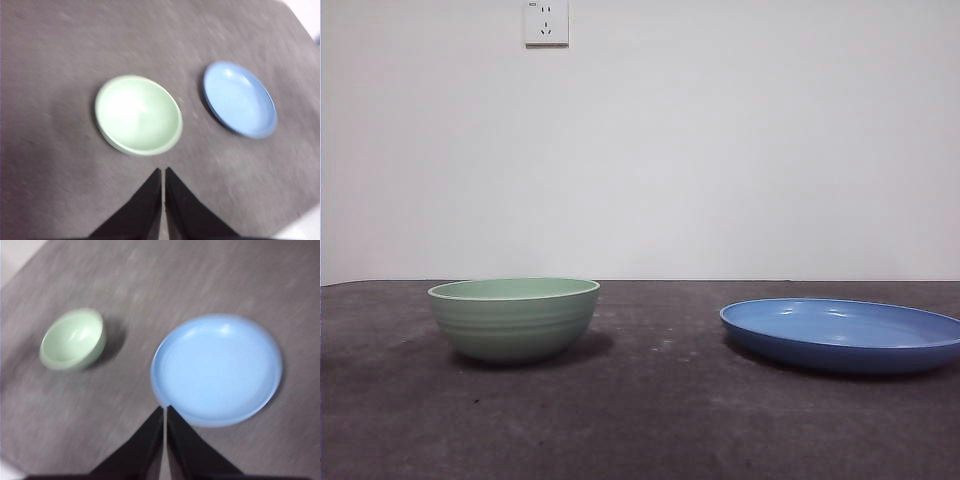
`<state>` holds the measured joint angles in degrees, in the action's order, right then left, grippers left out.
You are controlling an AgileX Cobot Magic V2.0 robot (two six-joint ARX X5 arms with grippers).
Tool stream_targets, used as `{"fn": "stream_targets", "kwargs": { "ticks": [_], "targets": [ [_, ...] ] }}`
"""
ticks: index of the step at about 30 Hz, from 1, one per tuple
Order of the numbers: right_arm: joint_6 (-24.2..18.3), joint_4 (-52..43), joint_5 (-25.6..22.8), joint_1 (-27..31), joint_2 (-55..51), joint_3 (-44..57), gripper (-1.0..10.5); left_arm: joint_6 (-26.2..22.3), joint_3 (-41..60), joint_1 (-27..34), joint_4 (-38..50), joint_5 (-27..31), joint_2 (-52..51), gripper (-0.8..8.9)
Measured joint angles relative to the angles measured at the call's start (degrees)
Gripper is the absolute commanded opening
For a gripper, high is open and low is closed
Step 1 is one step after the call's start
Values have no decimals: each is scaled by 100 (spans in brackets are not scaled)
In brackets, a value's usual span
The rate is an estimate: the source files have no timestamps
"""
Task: Place the green bowl on the blue plate
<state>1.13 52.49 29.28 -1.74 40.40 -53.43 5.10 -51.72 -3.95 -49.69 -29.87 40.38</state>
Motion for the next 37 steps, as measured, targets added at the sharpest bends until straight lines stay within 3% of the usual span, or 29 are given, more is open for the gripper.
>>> {"fn": "stream_targets", "kwargs": {
  "ticks": [7,15,17,20,22,37],
  "targets": [
    [-367,802,98,-446,341,-33,6,-328,-136,-531,-496,-269,271,10],
    [-435,826,98,-654,345,-33,11,-461,-136,-647,-540,-293,310,17],
    [-435,826,96,-654,345,-33,99,-461,-136,-647,-529,-293,310,106],
    [-433,824,96,-654,345,-33,323,-459,-136,-647,-533,-293,310,357],
    [-431,824,96,-654,345,-33,361,-461,-136,-647,-533,-293,310,440],
    [-431,815,96,-654,345,-33,361,-369,-138,-649,-302,-162,590,437]
  ]
}}
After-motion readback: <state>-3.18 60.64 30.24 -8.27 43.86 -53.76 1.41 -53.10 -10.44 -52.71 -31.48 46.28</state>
